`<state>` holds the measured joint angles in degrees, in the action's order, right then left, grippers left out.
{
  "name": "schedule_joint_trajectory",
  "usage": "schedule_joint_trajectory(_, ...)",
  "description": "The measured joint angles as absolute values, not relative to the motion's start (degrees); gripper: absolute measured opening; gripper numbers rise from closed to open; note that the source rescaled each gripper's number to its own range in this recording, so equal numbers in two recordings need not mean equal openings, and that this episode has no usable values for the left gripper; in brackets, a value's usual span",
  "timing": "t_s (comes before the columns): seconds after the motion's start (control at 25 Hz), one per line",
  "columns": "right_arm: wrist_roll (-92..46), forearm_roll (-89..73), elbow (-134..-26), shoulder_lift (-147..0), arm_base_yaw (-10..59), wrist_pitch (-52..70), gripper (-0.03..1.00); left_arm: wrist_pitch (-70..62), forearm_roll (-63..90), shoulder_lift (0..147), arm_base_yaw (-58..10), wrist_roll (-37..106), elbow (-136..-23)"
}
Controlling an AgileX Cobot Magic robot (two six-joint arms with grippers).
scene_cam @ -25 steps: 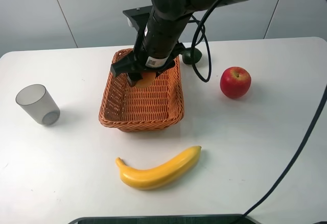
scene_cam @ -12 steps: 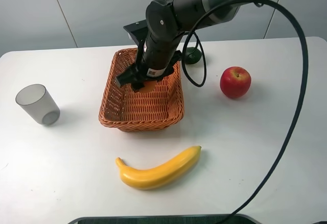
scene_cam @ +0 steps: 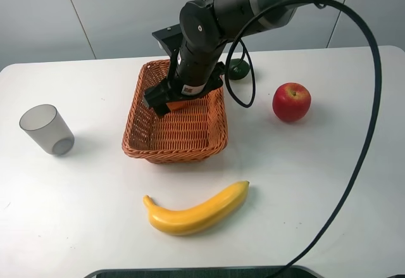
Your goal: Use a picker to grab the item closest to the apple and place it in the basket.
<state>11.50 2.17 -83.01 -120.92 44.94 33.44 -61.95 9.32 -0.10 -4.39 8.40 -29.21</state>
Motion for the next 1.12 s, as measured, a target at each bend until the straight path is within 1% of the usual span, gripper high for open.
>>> schedule_joint_trajectory(0.16,11.5,2.17,-83.01,-119.62,45.02,34.02,0.99,-61.95,9.32,-0.1,-4.39,8.4,-29.21)
schedule_joint_trajectory(0.36,11.5,1.21,-83.01,-113.65,44.9,37.69,1.0,-61.95,9.32,-0.1,-4.39,8.4,-29.21)
schedule_joint_trajectory(0.48,11.5,-2.43,-81.49,-109.23,42.72,39.67,1.0,-61.95,9.32,-0.1,-4.39,8.4,-29.21)
schedule_joint_trajectory(0.6,11.5,-5.85,-74.87,-103.63,37.58,39.8,1.0,-61.95,9.32,-0.1,-4.39,8.4,-29.21)
schedule_joint_trajectory(0.84,11.5,-5.28,-61.95,-91.32,21.15,43.41,1.0,-61.95,9.32,-0.1,-4.39,8.4,-29.21)
schedule_joint_trajectory(1.0,9.88,-3.51,-58.32,-83.25,11.09,48.07,1.0,-61.95,9.32,-0.1,-4.39,8.4,-29.21)
schedule_joint_trajectory(1.12,8.98,-3.25,-56.41,-76.84,5.61,50.22,1.0,-61.95,9.32,-0.1,-4.39,8.4,-29.21)
